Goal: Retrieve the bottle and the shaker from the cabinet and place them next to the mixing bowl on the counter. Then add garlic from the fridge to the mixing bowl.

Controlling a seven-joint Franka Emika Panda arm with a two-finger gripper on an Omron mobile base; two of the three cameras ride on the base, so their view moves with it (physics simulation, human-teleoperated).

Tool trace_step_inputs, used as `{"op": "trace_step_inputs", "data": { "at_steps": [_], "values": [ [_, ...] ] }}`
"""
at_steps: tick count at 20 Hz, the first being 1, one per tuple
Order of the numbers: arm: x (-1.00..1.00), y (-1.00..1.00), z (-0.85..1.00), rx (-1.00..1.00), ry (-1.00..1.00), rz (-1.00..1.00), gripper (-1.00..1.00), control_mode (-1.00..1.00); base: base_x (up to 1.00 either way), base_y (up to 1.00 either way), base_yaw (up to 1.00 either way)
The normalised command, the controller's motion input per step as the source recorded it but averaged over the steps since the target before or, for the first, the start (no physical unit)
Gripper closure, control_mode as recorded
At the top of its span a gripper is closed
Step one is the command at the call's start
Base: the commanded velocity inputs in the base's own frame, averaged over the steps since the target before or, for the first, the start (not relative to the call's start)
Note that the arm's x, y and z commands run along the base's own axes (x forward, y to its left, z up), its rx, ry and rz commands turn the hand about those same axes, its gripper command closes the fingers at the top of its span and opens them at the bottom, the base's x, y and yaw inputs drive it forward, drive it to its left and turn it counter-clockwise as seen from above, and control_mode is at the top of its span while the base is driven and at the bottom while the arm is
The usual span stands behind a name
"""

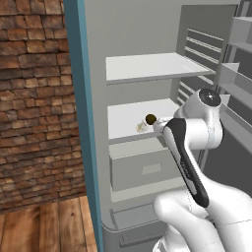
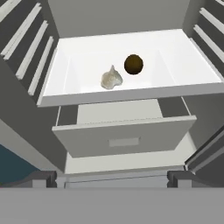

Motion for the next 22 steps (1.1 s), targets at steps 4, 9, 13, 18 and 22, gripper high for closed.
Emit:
{"op": "trace_step_inputs", "data": {
  "at_steps": [4,9,13,18,22],
  "values": [
    [0.28,0.01,-0.01,0.00,0.01,0.01,-1.00,-1.00,0.00,0.00,0.00],
    [0.21,0.08,-0.11,0.00,0.02,0.00,-1.00,-1.00,0.00,0.00,0.00],
    [0.18,0.06,-0.11,0.00,0.03,0.00,-1.00,-1.00,0.00,0.00,0.00],
    [0.20,0.00,-0.22,0.00,0.00,0.00,-1.00,-1.00,0.00,0.00,0.00],
    [0.23,0.00,-0.31,0.00,0.00,0.00,-1.00,-1.00,0.00,0.00,0.00]
  ]
}}
